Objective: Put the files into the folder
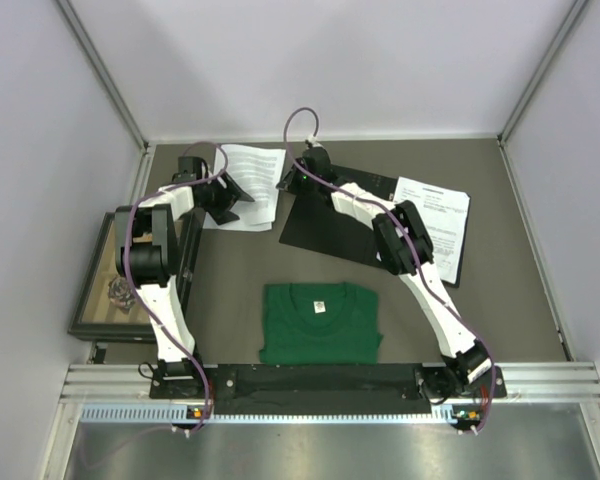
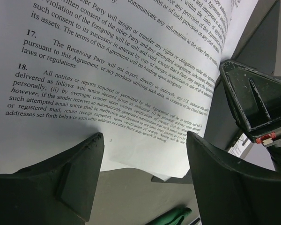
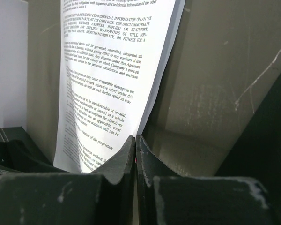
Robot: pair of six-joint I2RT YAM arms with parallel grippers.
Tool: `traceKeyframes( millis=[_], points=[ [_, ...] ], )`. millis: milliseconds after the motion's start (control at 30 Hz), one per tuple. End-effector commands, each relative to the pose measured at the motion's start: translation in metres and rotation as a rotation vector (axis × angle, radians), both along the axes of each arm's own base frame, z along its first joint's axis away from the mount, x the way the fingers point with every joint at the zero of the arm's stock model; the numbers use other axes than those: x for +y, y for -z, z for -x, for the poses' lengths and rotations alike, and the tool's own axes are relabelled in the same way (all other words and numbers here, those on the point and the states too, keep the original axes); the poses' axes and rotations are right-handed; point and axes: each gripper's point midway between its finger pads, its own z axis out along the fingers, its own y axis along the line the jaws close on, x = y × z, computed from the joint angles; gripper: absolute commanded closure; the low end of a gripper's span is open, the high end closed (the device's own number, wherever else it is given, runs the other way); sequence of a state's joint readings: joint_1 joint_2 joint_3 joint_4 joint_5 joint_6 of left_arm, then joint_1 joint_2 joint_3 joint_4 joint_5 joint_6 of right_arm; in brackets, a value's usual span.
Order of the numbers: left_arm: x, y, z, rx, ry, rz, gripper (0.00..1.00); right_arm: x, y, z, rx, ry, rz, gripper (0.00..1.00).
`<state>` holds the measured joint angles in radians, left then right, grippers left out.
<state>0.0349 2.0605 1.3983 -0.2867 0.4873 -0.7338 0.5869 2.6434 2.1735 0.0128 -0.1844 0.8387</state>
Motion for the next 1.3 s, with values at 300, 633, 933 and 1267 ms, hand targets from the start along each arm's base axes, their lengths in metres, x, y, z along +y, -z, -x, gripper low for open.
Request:
traceKeyframes(
  millis=[300,633,933,1267],
  points=[
    [-0.003,-0.057,0.002,-0.167,0.092,-0.119,0.16,0.005,-0.159,0.024,-0.192,-0.059,-0.053,1.00],
    [0.005,-0.078,0.003,-0.217,0.097,-0.181,0.16,-0.001,-0.140,0.037,-0.119,-0.069,-0.032,1.00],
    [-0.002,-0.072,0.002,-0.203,0.121,-0.150,0.16,-0.027,-0.124,0.040,-0.084,-0.029,-0.016,1.00],
    [-0.026,0.006,0.019,-0.005,0.156,-0.115,0.23,-0.039,-0.077,0.058,0.013,-0.056,-0.027,1.00]
  ],
)
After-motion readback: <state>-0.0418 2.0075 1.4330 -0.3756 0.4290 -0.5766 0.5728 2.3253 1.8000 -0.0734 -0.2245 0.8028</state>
